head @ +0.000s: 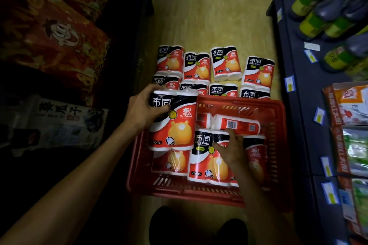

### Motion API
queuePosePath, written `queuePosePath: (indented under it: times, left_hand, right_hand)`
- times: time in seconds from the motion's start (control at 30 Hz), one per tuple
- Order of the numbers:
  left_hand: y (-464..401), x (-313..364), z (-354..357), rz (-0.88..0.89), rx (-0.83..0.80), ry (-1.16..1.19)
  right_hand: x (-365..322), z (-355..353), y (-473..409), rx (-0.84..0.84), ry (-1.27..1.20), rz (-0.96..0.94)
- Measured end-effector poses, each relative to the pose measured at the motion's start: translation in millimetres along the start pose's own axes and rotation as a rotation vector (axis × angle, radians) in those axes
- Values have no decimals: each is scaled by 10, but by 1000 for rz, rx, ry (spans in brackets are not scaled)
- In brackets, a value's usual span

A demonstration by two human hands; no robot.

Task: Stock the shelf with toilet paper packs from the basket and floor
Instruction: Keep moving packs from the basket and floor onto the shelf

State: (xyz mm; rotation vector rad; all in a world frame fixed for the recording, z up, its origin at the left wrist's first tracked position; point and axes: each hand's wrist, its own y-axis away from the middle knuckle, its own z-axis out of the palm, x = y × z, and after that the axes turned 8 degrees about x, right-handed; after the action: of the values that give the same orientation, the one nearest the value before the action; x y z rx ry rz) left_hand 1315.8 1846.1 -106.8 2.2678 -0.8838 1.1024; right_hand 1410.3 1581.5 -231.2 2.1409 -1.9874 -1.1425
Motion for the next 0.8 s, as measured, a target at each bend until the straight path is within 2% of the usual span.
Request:
queuePosePath:
  times: [0.13, 0.3, 0.53, 0.63, 0.8]
  left_hand:
    - [38, 4, -62, -11, -11, 27]
    - [100, 68, -183, -25, -9, 50]
    - [216, 217, -430, -30, -13, 45]
    - [253, 361, -596, -24, -8, 28]
    - [360, 921, -973, -41, 2, 61]
  right_hand:
    - [8, -43, 78, -9, -68, -4]
    - [-35, -96, 238, 73, -147, 45]
    - [-240, -214, 471, 131, -125, -68]
    - [-353, -533, 531, 183, -182, -86]
    - [-734, -1544, 643, 296, -325, -175]
